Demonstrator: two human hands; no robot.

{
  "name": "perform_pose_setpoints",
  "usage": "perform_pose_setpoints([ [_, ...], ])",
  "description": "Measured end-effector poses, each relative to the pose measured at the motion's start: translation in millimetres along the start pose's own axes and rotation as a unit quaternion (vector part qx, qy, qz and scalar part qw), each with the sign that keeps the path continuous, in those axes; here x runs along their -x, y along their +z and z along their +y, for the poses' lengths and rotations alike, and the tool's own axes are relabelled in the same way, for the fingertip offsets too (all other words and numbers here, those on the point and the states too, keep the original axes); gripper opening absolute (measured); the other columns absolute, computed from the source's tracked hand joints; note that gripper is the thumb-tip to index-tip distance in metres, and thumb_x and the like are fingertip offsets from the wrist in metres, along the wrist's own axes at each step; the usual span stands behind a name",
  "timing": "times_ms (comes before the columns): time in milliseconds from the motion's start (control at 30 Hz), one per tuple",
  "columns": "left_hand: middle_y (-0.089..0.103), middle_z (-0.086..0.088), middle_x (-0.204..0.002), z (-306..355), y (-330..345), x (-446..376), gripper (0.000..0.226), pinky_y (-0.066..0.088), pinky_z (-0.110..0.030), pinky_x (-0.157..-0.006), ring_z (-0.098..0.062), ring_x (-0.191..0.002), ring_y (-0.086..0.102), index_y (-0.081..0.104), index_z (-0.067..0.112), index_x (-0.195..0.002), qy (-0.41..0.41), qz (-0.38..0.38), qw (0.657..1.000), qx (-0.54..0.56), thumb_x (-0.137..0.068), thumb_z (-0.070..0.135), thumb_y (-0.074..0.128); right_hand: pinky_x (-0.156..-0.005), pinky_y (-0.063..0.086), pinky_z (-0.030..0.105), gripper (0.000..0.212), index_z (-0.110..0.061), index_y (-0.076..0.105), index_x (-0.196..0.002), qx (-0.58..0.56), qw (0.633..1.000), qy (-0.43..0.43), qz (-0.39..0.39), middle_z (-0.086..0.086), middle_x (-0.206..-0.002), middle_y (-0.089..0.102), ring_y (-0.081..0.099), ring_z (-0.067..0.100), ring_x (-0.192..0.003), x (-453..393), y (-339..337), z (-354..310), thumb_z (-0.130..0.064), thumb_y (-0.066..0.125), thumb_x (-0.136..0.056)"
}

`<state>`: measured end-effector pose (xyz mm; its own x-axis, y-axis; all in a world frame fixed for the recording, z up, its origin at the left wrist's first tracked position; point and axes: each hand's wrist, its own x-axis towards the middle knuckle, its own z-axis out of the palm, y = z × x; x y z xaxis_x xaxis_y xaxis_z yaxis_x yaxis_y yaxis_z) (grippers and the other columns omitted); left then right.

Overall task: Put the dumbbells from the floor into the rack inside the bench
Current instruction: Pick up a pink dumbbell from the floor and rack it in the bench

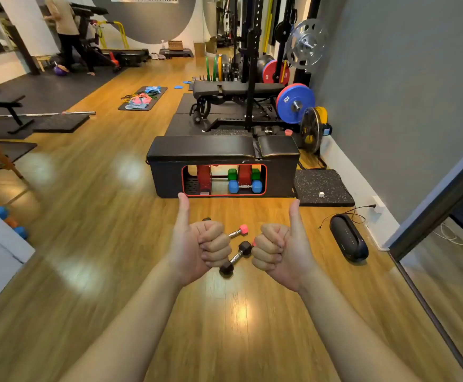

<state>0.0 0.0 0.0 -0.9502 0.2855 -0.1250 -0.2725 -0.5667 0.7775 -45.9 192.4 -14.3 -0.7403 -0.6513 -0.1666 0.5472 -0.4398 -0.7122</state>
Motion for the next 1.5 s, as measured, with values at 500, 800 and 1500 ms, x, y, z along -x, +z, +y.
perform_pose_setpoints([
  [500,-0.016,-0.002,-0.164,-51.7,-100.8,-40.9,0.097,0.010,-0.053,-0.121,-0.027,-0.151,-0.014,0.000,0.035,-0.155,-0.005,0.202,0.488,-0.849,-0.078,0.084,0.032,-0.111,0.030,0.054,0.100,-0.043,-0.011,-0.150,0.783,0.590,-0.006,0.197,-0.005,-0.159,-0.030,-0.009,0.033,-0.150,-48.5,-79.2,46.9,-0.072,0.054,-0.079],
  [800,-0.004,0.002,-0.165,-30.5,-180.7,-122.5,0.086,0.007,-0.050,-0.120,-0.022,-0.151,-0.011,0.016,0.035,-0.151,-0.018,0.165,0.541,-0.824,-0.080,0.078,0.039,-0.112,0.034,0.053,0.088,-0.035,0.007,-0.153,0.764,0.602,0.054,0.225,-0.004,-0.162,-0.020,-0.005,0.030,-0.150,-149.9,-115.6,45.2,-0.062,0.056,-0.085],
  [1500,0.059,0.007,-0.129,51.3,-349.8,-353.2,0.048,0.054,-0.040,-0.085,-0.015,-0.110,0.059,0.052,0.030,-0.129,-0.143,0.071,0.620,-0.768,-0.089,0.056,0.050,-0.076,0.038,0.026,0.033,-0.016,0.056,-0.115,0.542,0.756,0.075,0.359,-0.001,-0.112,0.055,0.053,0.013,-0.099,-413.8,-180.7,34.9,-0.035,0.064,-0.089],
])
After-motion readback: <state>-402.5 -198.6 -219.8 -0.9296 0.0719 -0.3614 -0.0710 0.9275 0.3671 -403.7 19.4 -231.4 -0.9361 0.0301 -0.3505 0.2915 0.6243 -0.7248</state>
